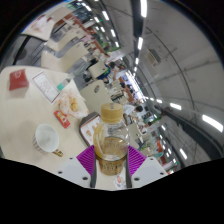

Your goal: Pour water

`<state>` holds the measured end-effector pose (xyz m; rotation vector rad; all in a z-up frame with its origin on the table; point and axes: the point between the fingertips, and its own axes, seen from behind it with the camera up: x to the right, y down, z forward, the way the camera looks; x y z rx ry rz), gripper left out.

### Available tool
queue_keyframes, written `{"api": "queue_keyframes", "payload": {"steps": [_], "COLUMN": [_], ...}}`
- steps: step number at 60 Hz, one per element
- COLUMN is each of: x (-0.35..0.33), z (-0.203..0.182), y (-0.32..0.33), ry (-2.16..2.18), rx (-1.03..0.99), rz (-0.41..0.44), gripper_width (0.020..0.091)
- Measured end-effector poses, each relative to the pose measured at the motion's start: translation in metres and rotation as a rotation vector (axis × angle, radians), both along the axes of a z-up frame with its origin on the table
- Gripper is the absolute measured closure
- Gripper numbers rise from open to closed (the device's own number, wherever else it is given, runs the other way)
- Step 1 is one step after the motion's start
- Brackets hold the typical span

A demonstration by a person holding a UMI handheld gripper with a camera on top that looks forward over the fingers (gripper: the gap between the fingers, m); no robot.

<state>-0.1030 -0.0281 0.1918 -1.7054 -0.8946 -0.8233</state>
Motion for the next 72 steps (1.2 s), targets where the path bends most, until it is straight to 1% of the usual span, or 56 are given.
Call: {"api": "queue_keyframes", "payload": {"steps": [7,14,19,36,37,39,44,51,52,53,54,55,56,57,58,59,61,63,66,72], "x": [0.018,0.038,0.048,0.071,0.071,0.071,0.072,0.074,0.075,0.075,0.075,0.074,0.074,0.073,0.073,0.073,0.073,0.073,0.069,0.056], "z": [0.002,-0.022,-0.052,-0.138,-0.143,-0.138,-0.139,-0.14,-0.141,-0.141,-0.14,-0.139,-0.137,-0.134,-0.131,-0.128,-0.121,-0.112,-0.098,-0.066], "y": [-0.008,-0.013,-0.015,-0.025,-0.028,-0.026,-0.028,-0.027,-0.028,-0.03,-0.032,-0.034,-0.035,-0.037,-0.039,-0.042,-0.05,-0.059,-0.074,-0.11], "ry": [0.389,0.687,0.837,0.977,0.98,0.991,0.995,1.014,1.012,1.01,1.009,1.009,1.01,1.011,1.009,1.005,0.994,0.983,0.98,0.989], "rx": [-0.02,-0.038,-0.063,-0.108,-0.111,-0.07,-0.057,-0.071,-0.082,-0.094,-0.104,-0.113,-0.118,-0.12,-0.122,-0.126,-0.137,-0.148,-0.166,-0.204], "rz": [-0.114,-0.209,-0.27,-0.365,-0.372,-0.355,-0.357,-0.373,-0.382,-0.389,-0.395,-0.397,-0.398,-0.398,-0.4,-0.406,-0.416,-0.427,-0.443,-0.462], "gripper_width": [0.0708,0.0709,0.0708,0.0712,0.0692,0.0708,0.07,0.06,0.0569,0.051,0.0425,0.0325,0.027,0.0242,0.0275,0.0287,0.0272,0.0241,0.0263,0.0258]}}
